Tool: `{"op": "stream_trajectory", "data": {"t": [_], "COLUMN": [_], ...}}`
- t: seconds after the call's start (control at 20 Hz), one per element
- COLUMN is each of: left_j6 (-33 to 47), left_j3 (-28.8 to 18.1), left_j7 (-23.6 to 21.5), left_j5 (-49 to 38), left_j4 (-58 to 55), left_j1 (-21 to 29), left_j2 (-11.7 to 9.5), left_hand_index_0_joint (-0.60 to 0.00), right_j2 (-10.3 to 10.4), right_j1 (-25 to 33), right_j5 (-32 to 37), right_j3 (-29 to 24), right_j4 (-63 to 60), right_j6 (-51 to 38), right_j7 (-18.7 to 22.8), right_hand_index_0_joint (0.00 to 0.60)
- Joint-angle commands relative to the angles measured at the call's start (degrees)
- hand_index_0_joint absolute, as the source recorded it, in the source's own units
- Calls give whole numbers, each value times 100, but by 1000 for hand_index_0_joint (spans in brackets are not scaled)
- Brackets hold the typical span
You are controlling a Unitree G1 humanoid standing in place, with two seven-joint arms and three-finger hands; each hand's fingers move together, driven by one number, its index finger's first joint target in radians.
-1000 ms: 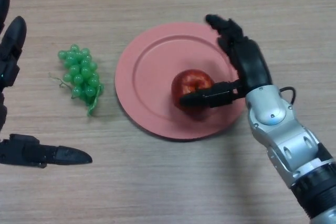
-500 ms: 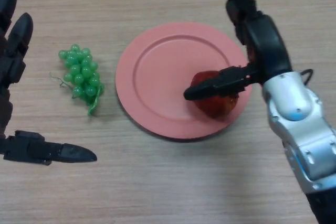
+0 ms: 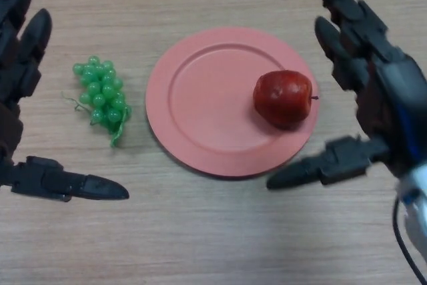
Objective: Pick up the red apple and place it on the plate
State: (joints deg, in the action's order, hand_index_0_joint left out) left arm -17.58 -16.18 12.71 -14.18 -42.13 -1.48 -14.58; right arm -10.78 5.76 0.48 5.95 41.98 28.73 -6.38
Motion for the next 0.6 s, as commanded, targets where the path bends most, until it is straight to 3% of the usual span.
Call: {"op": "stream_trajectory", "data": {"t": [0.05, 0.2, 0.4, 0.6], "left_j6": [609, 838, 1052, 1167], "left_j3": [-246, -186, -151, -209], "left_j7": [-100, -61, -153, -131], "left_j5": [108, 293, 463, 412], "left_j4": [-201, -10, 104, 118], "left_j1": [152, 186, 236, 137], "left_j2": [-218, -235, -244, -215], "left_hand_index_0_joint": [0, 0, 0, 0], "right_j2": [-157, -202, -206, -187], "right_j1": [-253, -567, -932, -913], "right_j5": [552, 745, 876, 855], "right_j3": [-568, -771, -926, -911], "right_j4": [536, 865, 1069, 1007], "right_j6": [-967, -1063, -1298, -1310], "right_j7": [-100, -37, -285, -190], "right_hand_index_0_joint": [0, 0, 0, 0]}}
